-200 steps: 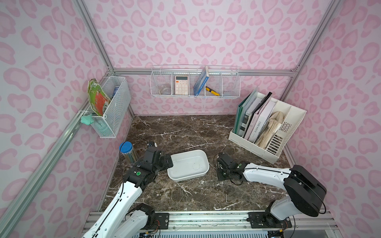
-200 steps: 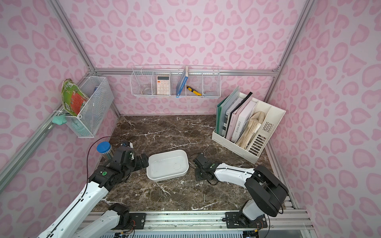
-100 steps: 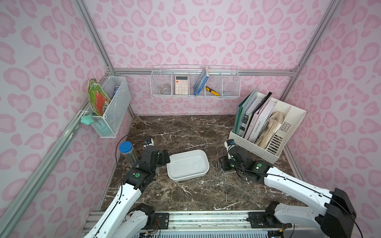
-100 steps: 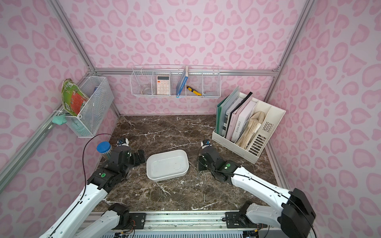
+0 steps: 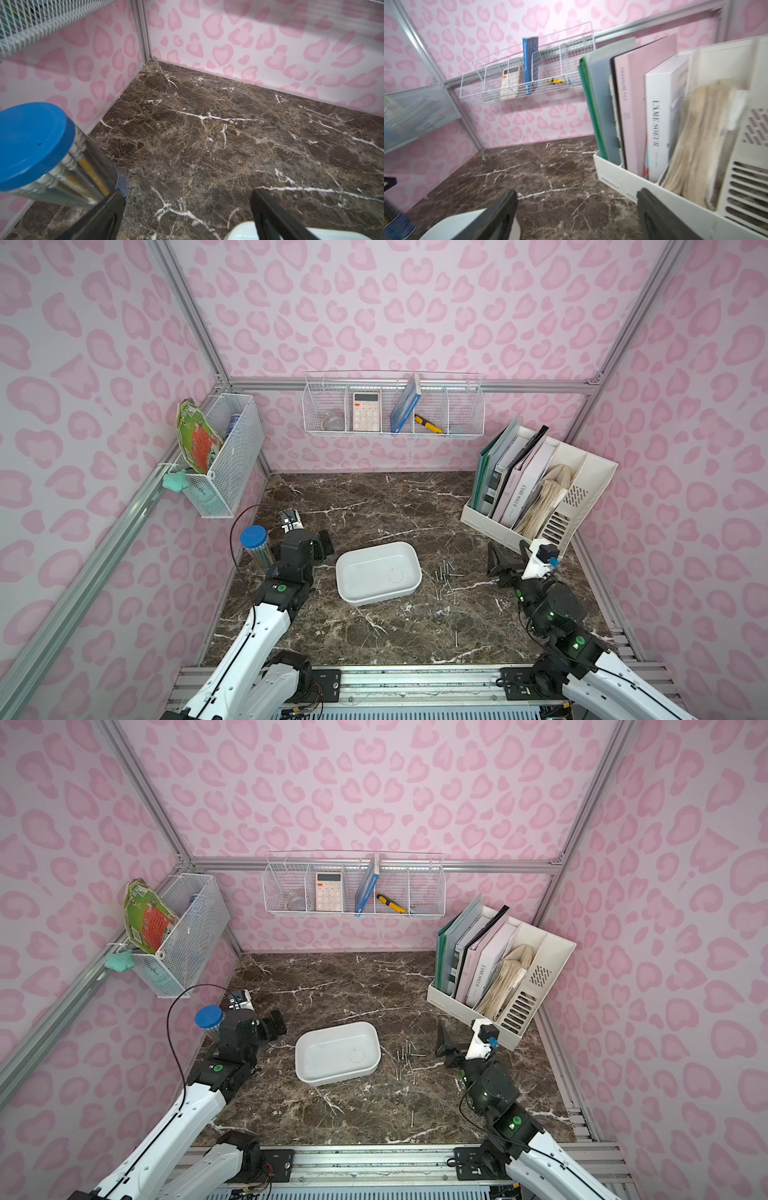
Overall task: Take out the screws from the storage box
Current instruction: Reset both arms
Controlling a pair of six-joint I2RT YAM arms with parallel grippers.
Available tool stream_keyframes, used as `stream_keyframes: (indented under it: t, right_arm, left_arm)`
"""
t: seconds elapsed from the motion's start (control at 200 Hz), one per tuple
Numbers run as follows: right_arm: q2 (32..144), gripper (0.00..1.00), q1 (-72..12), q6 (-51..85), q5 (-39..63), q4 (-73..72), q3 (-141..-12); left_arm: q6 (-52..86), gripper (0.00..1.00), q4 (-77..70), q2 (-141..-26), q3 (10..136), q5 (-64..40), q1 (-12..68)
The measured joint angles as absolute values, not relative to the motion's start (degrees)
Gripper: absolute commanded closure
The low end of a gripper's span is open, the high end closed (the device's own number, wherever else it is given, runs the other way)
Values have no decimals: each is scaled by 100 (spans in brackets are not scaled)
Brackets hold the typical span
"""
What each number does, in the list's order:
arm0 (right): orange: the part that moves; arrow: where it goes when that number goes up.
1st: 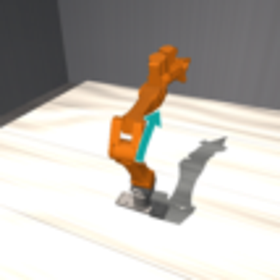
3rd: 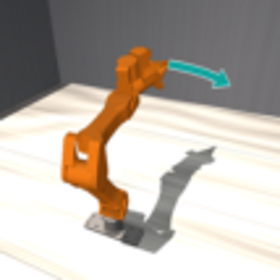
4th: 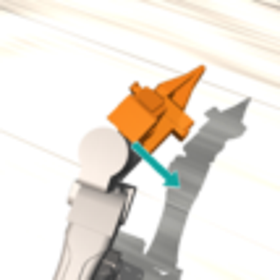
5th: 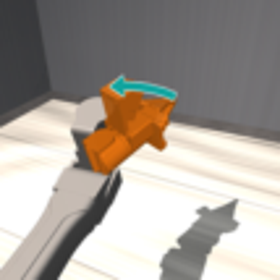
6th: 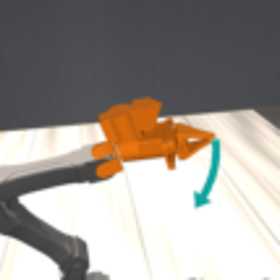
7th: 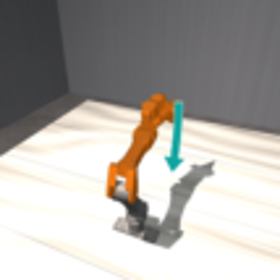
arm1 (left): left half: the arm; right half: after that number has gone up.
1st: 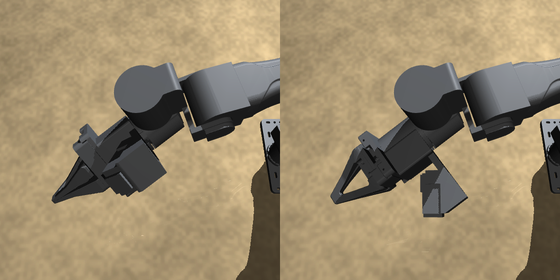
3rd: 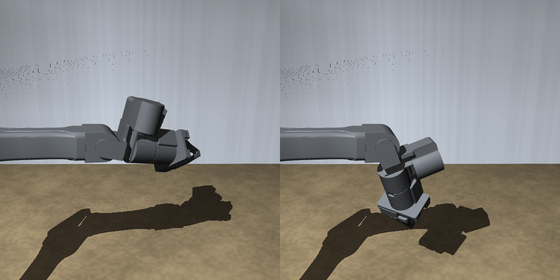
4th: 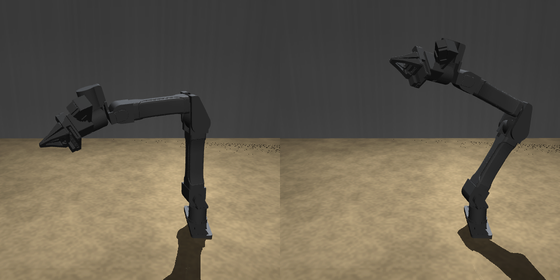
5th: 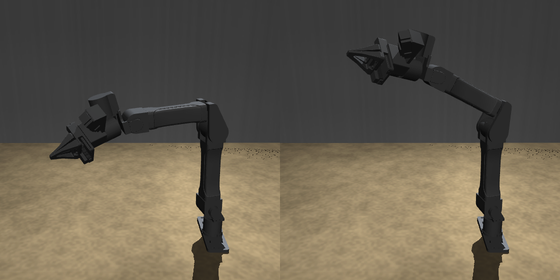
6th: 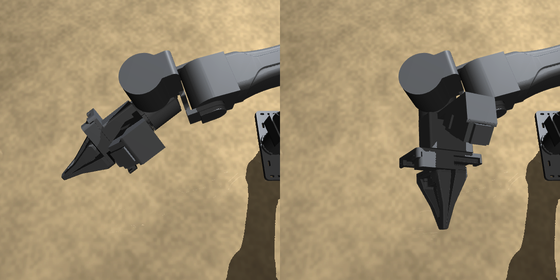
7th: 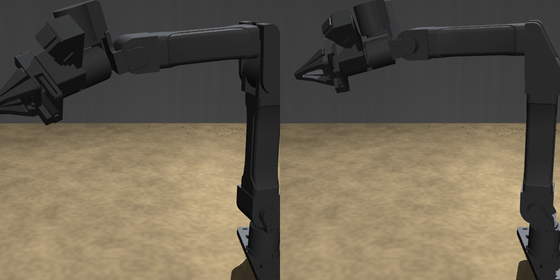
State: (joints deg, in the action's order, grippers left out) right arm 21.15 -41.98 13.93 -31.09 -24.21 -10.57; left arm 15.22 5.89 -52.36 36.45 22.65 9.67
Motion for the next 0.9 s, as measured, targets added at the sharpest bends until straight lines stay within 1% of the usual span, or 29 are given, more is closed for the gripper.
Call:
stream_keyframes:
  t: [0.085,0.17,0.34,0.475,0.64,0.76,0.9]
  right_arm:
    - [1688,1,-4115,764,-3489,-3177,-464]
    - [1551,1,-3826,349,-3826,-3557,-301]
    - [1997,1,-2884,222,-3872,-3625,-366]
    - [2893,0,-2182,454,-3570,-3573,-526]
    - [4372,0,-1522,580,-3229,-3817,-871]
    - [5238,0,-1240,598,-3111,-4160,-919]
    - [5900,0,-969,604,-2877,-4567,-904]
  left_arm:
    - [1433,1,191,-5494,3538,2161,810]
    - [1306,2,-174,-5795,3450,2104,703]
    - [1179,1,-1033,-6331,3190,2093,497]
    - [1114,1,-1498,-6694,3026,2276,429]
    - [1035,2,-1815,-6906,2829,2530,408]
    - [1044,2,-1992,-6904,2650,2718,405]
    - [1194,1,-1990,-7048,2611,2928,403]
